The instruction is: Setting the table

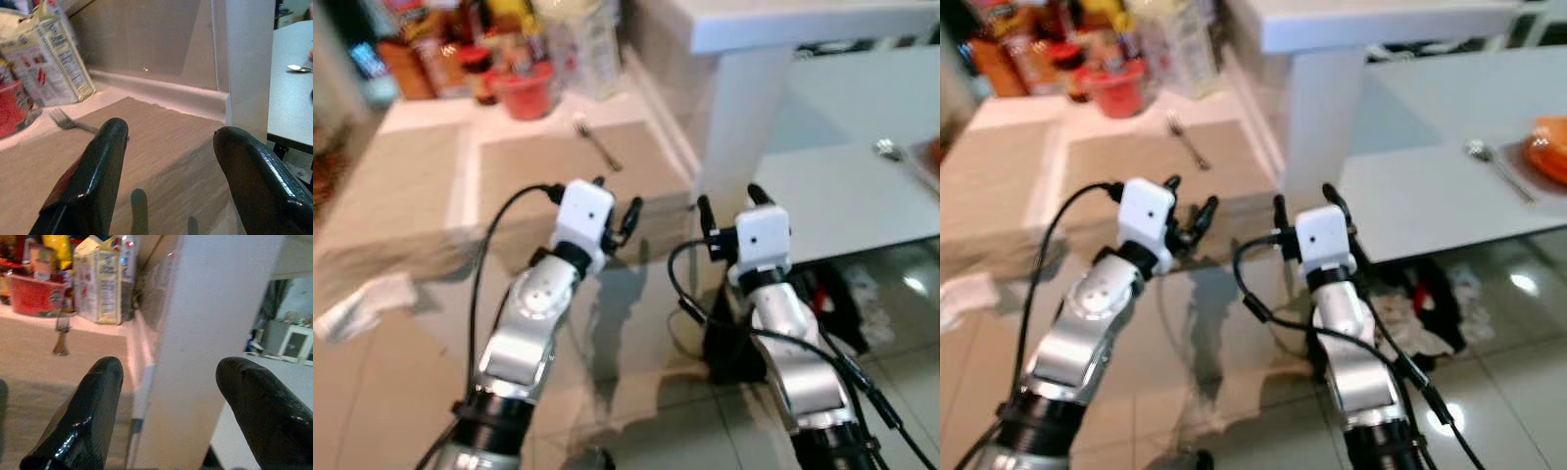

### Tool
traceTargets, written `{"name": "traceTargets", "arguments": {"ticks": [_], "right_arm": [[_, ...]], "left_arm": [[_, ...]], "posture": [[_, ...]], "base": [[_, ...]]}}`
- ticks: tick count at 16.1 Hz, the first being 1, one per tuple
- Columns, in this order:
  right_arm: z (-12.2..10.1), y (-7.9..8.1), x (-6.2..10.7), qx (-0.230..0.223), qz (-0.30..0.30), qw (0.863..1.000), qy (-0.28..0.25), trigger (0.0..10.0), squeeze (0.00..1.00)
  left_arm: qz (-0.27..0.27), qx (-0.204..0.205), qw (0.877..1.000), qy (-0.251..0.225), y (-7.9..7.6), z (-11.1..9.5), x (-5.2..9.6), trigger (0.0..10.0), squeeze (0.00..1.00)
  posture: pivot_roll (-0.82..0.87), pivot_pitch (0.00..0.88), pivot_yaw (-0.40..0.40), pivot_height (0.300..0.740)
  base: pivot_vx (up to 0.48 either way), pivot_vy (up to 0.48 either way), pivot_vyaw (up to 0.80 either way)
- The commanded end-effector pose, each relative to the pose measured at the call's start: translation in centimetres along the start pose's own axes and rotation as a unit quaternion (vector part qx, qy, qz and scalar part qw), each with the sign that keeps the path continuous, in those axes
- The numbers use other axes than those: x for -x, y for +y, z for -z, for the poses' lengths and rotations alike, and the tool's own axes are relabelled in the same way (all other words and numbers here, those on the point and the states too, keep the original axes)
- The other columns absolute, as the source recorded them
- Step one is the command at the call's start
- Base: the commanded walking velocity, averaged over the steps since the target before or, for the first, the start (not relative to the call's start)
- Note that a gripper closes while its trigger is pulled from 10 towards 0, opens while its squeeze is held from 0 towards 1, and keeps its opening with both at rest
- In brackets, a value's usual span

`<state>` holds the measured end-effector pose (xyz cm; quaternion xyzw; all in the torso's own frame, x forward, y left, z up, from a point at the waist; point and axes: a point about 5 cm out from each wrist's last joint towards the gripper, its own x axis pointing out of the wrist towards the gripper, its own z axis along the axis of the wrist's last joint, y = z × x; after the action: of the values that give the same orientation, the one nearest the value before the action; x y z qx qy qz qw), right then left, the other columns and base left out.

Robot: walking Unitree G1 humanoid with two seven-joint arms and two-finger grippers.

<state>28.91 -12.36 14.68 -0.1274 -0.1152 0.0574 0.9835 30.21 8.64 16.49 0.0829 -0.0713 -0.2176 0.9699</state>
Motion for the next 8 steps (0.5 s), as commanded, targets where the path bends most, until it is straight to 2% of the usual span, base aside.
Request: {"name": "traceTargets", "arguments": {"ticks": [1,3,6,8], "right_arm": [[0.08,0.13,-0.07,-0.006,-0.006,1.0,0.007,10.0,0.0],[0.11,0.07,-0.09,-0.009,-0.003,1.0,0.007,10.0,0.0],[0.0,0.11,-0.17,-0.009,-0.012,1.0,0.003,10.0,0.0],[-0.02,0.11,-0.15,-0.013,-0.019,1.0,0.003,10.0,0.0]], "left_arm": [[-0.002,-0.01,1.0,-0.002,0.1,-0.33,0.06,10.0,0.0],[-0.003,-0.01,1.0,-0.003,-0.03,-0.4,-0.01,10.0,0.0],[-0.006,-0.01,1.0,-0.005,-0.21,-0.49,-0.1,10.0,0.0],[-0.006,-0.009,1.0,-0.005,-0.21,-0.53,-0.19,10.0,0.0]], "posture": [[0.0,0.033,0.036,0.74],[0.0,0.035,0.037,0.74],[0.0,0.037,0.038,0.74],[0.0,0.039,0.038,0.74]], "base": [[0.0,0.0,0.53],[0.0,0.0,0.51],[0.0,0.0,0.0],[0.0,0.0,0.62]]}}
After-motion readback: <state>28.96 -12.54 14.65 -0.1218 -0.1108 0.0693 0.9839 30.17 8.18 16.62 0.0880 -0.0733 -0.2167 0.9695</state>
